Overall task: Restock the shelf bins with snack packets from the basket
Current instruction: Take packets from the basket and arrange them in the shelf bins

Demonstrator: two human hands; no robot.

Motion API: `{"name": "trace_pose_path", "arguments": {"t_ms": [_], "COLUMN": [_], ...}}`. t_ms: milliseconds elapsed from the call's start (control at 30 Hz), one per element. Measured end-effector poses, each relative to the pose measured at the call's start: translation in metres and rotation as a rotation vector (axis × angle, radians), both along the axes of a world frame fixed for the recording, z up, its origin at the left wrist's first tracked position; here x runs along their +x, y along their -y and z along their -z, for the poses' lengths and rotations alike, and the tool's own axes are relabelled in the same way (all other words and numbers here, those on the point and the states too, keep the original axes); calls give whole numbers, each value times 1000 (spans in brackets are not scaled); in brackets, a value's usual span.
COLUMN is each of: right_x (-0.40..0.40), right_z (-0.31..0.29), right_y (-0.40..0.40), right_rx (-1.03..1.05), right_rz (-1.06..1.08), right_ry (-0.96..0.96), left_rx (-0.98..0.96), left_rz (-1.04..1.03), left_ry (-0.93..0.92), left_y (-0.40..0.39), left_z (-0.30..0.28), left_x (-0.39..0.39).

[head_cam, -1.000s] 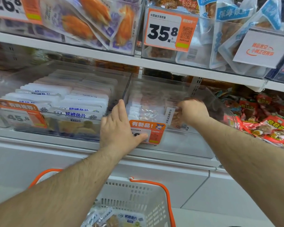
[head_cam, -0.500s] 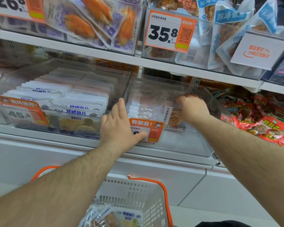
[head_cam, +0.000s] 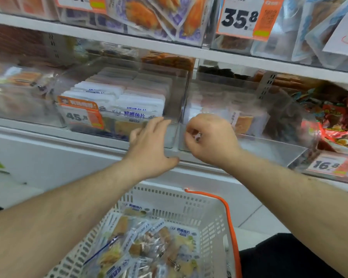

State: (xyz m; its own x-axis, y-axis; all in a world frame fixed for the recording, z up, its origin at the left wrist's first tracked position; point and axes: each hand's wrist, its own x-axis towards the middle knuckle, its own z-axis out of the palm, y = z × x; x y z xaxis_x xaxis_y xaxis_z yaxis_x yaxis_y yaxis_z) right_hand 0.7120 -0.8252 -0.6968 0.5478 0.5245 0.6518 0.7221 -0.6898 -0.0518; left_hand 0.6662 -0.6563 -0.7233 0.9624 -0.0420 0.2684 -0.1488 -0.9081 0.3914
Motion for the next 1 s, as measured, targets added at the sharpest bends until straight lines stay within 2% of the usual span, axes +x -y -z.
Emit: {"name": "trace_pose_path", "arguments": {"t_ms": [133,333,400,500,700,867,1000], "right_x": [-9,-17,-20,-29,-54,-59,-57], "right_z": [45,133,171,223,304,335,344], "right_y": [-35,-72,-76,-77,-84,-94,-102], "right_rx": [-159,-635,-700,-626,-522,-531,-436], "right_rz": [-73,44,74,130,228,246,304], "right_ry": [-261,-684,-827,-1040,-1295,-1384,-1456], "left_rx": [77,286,300,299,294,300,273], "left_rz": [-30,121,166,225,276,319,305], "left_ry": [-310,-700,-782,-894,-998,-1023,-1033], "left_y": [-47,-77,-82,-89,-94,-92,-86], "left_z": [25,47,56,71,83,85,84], "left_x": [-25,-36,-37,-35,-21,-14,-12]}}
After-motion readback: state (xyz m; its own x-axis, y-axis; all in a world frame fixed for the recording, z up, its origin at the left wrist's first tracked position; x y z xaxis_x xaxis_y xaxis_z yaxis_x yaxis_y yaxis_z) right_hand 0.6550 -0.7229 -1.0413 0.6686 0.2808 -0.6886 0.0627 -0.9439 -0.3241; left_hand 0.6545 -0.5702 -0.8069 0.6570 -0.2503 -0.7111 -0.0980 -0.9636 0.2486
